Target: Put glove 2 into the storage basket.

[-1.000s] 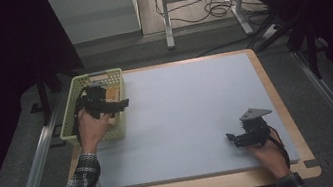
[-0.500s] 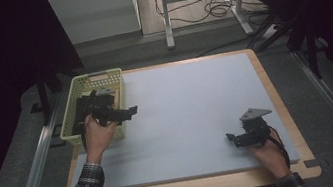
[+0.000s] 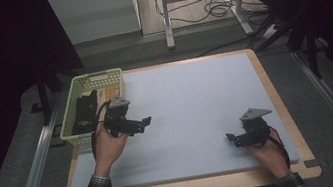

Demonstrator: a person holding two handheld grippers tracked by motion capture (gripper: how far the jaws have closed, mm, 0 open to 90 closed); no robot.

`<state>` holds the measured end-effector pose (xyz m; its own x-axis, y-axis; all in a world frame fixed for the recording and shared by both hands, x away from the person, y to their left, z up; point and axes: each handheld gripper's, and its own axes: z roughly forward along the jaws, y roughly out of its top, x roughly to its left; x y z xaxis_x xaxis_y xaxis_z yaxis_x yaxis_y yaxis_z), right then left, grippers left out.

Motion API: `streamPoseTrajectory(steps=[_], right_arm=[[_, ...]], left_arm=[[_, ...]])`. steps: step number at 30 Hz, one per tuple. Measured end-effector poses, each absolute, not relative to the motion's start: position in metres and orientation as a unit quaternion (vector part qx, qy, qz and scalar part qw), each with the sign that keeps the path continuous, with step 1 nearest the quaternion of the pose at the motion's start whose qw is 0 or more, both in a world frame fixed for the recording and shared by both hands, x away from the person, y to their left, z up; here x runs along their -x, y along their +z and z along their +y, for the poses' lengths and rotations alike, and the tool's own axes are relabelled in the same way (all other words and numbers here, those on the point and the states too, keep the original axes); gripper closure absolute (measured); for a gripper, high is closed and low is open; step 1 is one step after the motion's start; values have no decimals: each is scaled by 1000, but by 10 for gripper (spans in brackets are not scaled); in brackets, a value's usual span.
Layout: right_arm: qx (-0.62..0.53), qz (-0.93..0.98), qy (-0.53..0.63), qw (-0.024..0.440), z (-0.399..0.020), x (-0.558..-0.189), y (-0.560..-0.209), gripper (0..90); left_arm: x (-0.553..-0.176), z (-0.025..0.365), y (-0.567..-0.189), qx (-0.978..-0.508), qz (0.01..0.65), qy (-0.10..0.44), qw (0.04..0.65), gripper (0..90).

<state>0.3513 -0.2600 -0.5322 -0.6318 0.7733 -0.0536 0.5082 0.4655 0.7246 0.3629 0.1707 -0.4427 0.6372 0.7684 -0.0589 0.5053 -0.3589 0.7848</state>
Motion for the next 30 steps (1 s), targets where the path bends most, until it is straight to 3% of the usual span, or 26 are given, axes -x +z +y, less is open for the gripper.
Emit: streamPoseTrajectory(steps=[16, 30], right_arm=[[-384, 834, 346, 191, -260, -351, -532, 122], [-385, 834, 346, 191, -260, -351, -532, 122]], left_arm=[[-327, 154, -494, -817, 371, 134, 421, 0], [-309, 153, -538, -840, 370, 154, 366, 0]])
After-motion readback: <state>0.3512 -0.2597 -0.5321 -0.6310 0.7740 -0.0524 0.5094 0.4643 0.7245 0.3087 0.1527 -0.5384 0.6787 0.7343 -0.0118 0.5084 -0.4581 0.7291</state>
